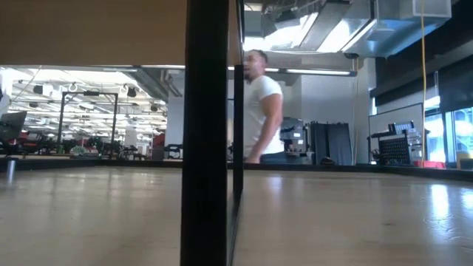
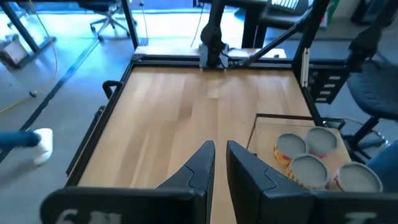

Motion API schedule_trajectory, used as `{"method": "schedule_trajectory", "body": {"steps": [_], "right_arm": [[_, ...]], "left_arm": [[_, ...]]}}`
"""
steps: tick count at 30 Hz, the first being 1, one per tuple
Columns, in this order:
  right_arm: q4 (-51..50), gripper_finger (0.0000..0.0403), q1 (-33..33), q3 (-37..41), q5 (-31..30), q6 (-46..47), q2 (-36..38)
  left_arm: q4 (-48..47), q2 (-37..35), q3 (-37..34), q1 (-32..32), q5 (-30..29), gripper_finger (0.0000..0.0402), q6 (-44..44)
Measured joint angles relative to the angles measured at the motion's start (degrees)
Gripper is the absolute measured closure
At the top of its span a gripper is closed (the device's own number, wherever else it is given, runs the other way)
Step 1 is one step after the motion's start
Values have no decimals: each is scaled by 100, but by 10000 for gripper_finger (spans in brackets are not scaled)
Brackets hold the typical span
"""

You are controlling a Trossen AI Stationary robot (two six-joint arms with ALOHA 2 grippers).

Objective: Pick and place cans onto a shelf
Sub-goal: Return to Home Position

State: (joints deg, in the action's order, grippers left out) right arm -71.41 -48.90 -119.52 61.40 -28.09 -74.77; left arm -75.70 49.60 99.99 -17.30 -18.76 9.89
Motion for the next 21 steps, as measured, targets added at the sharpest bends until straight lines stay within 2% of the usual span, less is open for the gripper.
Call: {"method": "schedule_trajectory", "body": {"steps": [1, 3, 8, 12, 21], "right_arm": [[-308, 397, 122, 0, -470, -114, 110], [-636, 397, 390, 0, -1027, -142, 279], [-693, 397, 827, 2, -1286, -96, 551], [-696, 397, 905, -2, -1990, 111, 656], [-689, 397, 902, 127, -2087, 232, 665]], "left_arm": [[7, -178, -118, 0, 2, 368, 0], [79, -509, -337, 0, -2, 368, -2], [599, -1322, -922, 0, 14, 368, -344], [1008, -1898, -1363, 0, 18, 368, -448], [1069, -2284, -1902, 0, 22, 368, -704]]}}
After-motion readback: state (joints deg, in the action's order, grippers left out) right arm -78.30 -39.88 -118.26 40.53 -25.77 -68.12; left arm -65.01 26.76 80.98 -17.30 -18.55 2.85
